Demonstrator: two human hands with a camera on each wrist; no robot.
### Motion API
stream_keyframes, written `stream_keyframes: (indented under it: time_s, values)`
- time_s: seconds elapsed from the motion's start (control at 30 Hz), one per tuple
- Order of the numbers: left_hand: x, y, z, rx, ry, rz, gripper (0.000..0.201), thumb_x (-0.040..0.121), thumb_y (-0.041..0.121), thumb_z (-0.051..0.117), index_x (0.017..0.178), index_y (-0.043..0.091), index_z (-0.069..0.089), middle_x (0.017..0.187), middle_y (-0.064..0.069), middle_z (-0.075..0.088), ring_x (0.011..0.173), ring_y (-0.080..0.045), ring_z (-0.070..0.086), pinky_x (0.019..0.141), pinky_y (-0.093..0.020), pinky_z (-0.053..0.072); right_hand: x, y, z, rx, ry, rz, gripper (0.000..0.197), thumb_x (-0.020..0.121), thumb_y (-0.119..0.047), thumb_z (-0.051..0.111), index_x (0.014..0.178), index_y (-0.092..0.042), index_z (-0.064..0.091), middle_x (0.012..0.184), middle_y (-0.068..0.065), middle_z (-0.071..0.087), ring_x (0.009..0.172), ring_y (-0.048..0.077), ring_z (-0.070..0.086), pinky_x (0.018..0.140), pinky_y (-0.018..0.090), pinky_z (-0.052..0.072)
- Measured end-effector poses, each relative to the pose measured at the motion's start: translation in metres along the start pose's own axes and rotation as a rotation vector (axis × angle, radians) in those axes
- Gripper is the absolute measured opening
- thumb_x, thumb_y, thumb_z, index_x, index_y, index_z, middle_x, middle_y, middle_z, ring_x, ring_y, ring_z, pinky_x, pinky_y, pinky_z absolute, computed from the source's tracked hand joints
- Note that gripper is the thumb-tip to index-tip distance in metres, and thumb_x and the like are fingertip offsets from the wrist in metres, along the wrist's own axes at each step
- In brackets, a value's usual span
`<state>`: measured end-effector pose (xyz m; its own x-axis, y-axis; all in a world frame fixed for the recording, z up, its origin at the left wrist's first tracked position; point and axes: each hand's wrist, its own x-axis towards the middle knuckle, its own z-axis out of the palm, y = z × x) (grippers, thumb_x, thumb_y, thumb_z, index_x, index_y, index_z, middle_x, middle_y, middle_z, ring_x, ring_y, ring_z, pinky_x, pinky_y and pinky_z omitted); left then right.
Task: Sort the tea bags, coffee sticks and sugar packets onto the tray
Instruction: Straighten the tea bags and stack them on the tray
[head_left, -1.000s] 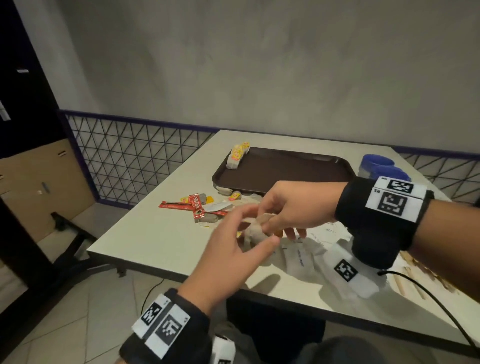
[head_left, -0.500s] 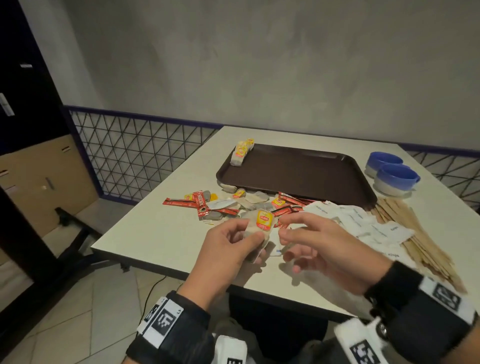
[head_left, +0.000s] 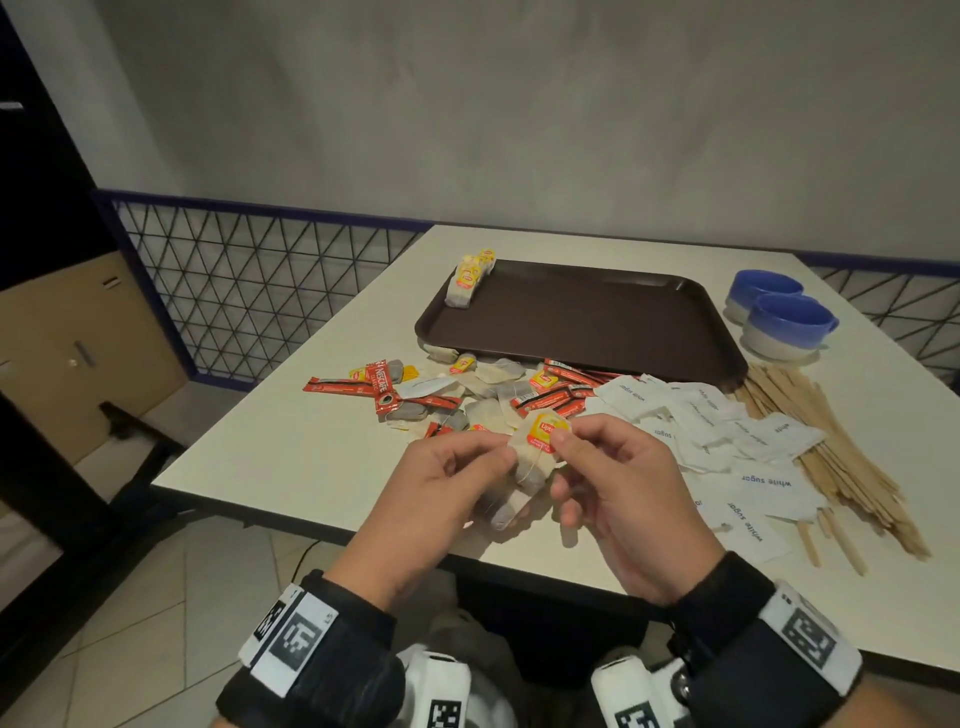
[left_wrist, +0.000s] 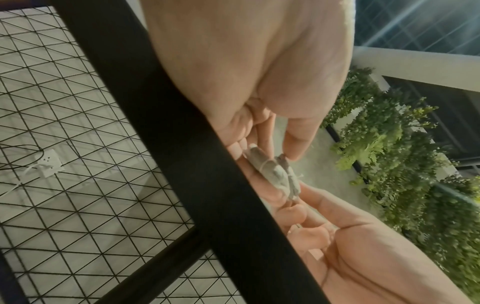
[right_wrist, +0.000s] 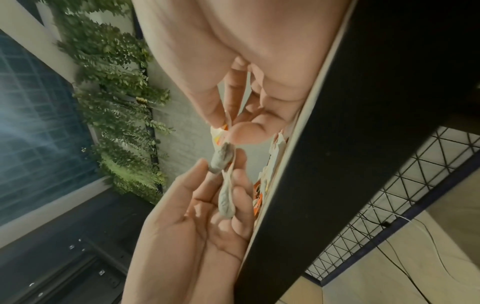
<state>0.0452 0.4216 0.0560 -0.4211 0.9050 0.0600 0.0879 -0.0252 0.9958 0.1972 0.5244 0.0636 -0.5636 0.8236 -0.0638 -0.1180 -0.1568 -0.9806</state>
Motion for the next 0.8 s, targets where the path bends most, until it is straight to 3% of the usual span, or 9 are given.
stream_keyframes:
  time_s: [0.13,0.23,0.3,0.37,0.43,0.53,0.63,0.73,0.8]
  values:
    - [0.003,-0.004,-0.001,-0.053,0.026,-0.031,0.034,0.104,0.013,0.055,0.099,0.031,0.083,0.112,0.002,0.078,0.116,-0.023,0.068,0.105,-0.05,0.052,-0.003,0.005,-0.001,-0.011,0.009,-0.058,0.011,0.093,-0.018,0.069,0.091,-0.008,0.074,0.087,0.024,0.07,0.056,0.029,0.052,0.05,0.034,0.046]
    - [0.001,-0.005,0.0,-0.034,0.007,-0.019,0.029,0.103,0.016,0.058,0.102,0.031,0.083,0.112,0.0,0.078,0.114,-0.029,0.068,0.099,-0.053,0.054,-0.007,0.008,-0.001,-0.03,0.037,-0.11,0.016,0.089,-0.024,0.072,0.093,-0.009,0.074,0.089,0.026,0.068,0.056,0.028,0.05,0.049,0.035,0.044]
    - [0.0,-0.004,0.001,-0.028,0.008,-0.006,0.023,0.1,0.018,0.064,0.103,0.031,0.082,0.109,0.001,0.078,0.106,-0.024,0.07,0.089,-0.047,0.058,-0.008,0.009,-0.002,-0.017,0.052,-0.126,0.015,0.091,-0.022,0.071,0.094,-0.008,0.074,0.09,0.028,0.067,0.058,0.028,0.049,0.05,0.036,0.044]
    - [0.001,-0.005,0.0,-0.024,0.024,0.004,0.025,0.099,0.013,0.064,0.105,0.03,0.082,0.106,0.003,0.079,0.095,-0.013,0.07,0.076,-0.032,0.055,-0.008,0.01,-0.004,0.009,0.055,-0.121,0.014,0.093,-0.019,0.07,0.095,-0.006,0.073,0.091,0.028,0.068,0.06,0.028,0.049,0.053,0.036,0.043]
    - [0.002,-0.006,-0.001,-0.05,0.047,-0.003,0.03,0.1,0.007,0.061,0.106,0.028,0.082,0.107,0.004,0.079,0.091,-0.006,0.069,0.072,-0.023,0.051,-0.007,0.01,-0.005,0.044,0.063,-0.101,0.014,0.093,-0.015,0.068,0.096,-0.001,0.069,0.092,0.027,0.07,0.065,0.031,0.048,0.054,0.035,0.042]
    - [0.003,-0.007,-0.001,-0.103,0.075,-0.002,0.029,0.1,0.008,0.062,0.106,0.029,0.082,0.112,0.003,0.078,0.097,-0.008,0.07,0.074,-0.022,0.05,-0.007,0.011,-0.006,0.11,0.066,-0.081,0.01,0.094,-0.008,0.064,0.087,-0.001,0.065,0.09,0.023,0.07,0.077,0.033,0.049,0.058,0.034,0.04]
    - [0.002,-0.006,-0.001,-0.151,0.088,0.003,0.029,0.099,0.007,0.063,0.102,0.029,0.082,0.11,0.0,0.079,0.089,-0.007,0.069,0.07,-0.02,0.051,-0.007,0.01,-0.006,0.115,0.023,-0.081,0.008,0.092,-0.005,0.064,0.083,-0.004,0.065,0.089,0.026,0.065,0.082,0.034,0.055,0.061,0.036,0.045]
    - [0.002,-0.005,0.0,-0.157,0.087,-0.003,0.024,0.099,0.009,0.064,0.102,0.025,0.082,0.106,-0.003,0.079,0.088,-0.011,0.069,0.078,-0.038,0.056,-0.01,0.008,-0.006,0.12,-0.034,-0.077,0.007,0.087,-0.005,0.067,0.082,-0.003,0.064,0.089,0.023,0.066,0.081,0.027,0.067,0.064,0.04,0.054]
    - [0.002,-0.006,0.0,-0.151,0.095,-0.012,0.02,0.098,0.013,0.066,0.102,0.026,0.081,0.105,-0.003,0.079,0.093,-0.016,0.069,0.084,-0.047,0.056,-0.012,0.007,-0.006,0.134,-0.082,-0.073,0.012,0.078,-0.008,0.076,0.079,-0.005,0.064,0.089,0.021,0.064,0.081,0.027,0.067,0.066,0.042,0.052]
